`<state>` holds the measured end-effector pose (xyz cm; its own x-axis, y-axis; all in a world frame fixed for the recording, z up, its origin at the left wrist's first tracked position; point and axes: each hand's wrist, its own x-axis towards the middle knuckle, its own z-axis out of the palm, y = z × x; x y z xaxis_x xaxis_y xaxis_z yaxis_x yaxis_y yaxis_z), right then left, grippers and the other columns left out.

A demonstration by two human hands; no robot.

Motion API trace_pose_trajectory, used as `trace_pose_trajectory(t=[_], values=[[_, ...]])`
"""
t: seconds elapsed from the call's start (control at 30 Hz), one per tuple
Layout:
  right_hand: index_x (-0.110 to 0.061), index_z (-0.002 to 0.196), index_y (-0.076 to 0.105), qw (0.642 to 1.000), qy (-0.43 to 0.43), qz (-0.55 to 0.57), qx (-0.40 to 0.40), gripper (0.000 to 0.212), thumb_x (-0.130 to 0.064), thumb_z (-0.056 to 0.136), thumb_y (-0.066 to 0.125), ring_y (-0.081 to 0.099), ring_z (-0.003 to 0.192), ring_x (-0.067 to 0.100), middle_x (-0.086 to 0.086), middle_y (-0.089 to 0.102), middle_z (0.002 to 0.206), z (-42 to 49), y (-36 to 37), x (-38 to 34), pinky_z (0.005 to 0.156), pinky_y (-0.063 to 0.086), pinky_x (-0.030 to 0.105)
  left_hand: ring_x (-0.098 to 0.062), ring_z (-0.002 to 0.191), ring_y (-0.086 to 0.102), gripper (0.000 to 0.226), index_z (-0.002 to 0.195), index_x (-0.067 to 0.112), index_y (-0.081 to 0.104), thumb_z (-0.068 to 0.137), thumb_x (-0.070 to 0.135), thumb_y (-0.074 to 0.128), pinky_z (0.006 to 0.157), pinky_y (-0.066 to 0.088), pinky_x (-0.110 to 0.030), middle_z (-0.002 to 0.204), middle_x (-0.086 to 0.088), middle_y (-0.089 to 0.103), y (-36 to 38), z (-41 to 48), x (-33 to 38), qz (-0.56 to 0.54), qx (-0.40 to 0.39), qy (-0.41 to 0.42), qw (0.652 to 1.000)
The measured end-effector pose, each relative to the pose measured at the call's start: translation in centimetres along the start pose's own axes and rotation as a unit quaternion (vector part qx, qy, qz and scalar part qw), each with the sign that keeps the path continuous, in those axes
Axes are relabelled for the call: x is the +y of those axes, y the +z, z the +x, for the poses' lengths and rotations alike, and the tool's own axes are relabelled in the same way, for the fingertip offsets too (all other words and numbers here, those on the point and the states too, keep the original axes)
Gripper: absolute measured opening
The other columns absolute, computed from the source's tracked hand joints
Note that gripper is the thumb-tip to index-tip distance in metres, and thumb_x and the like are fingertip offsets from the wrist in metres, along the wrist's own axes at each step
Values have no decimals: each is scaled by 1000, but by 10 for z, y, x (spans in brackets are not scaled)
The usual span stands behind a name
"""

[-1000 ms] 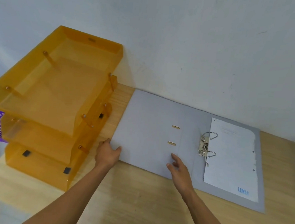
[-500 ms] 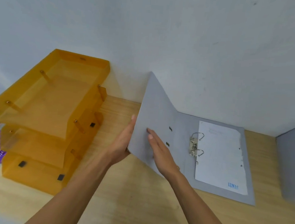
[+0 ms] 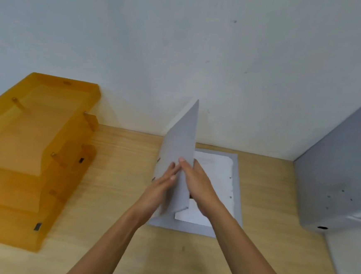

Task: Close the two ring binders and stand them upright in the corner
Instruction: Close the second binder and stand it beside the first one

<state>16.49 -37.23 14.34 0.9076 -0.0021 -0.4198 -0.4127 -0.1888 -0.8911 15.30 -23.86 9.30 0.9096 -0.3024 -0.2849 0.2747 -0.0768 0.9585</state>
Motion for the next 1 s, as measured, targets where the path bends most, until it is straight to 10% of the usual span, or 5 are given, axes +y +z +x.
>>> trace_pose_trajectory(t=[0.27,0.43,0.57,1.0], values=[[-16,137,58,994,20,-60,89,45,-8,93,57,64,116,23,0,66,129,12,-85,64,101,52,39,-20,157,6,83,160,28,21,91,40,67,125,15,-43,170,3,1,17,8,-58,178,52,-132,974],[-5,128,65,985,114,13,126,44,4,85,65,71,108,33,14,73,121,14,-137,130,97,57,47,-26,150,30,90,159,11,22,87,24,75,119,29,-40,166,-9,22,22,9,-77,167,115,-165,965],[-7,129,62,972,182,17,145,48,3,82,68,70,107,31,12,72,121,4,-158,170,92,57,42,-25,133,52,92,158,12,25,82,22,77,111,42,-40,154,-5,47,28,7,-86,158,88,-186,966],[-14,158,25,950,201,-179,156,81,-6,84,57,47,133,36,16,39,150,17,-146,194,107,46,38,-30,143,41,93,160,10,14,87,10,71,110,34,-32,160,-11,38,62,-10,-100,252,136,-148,946]])
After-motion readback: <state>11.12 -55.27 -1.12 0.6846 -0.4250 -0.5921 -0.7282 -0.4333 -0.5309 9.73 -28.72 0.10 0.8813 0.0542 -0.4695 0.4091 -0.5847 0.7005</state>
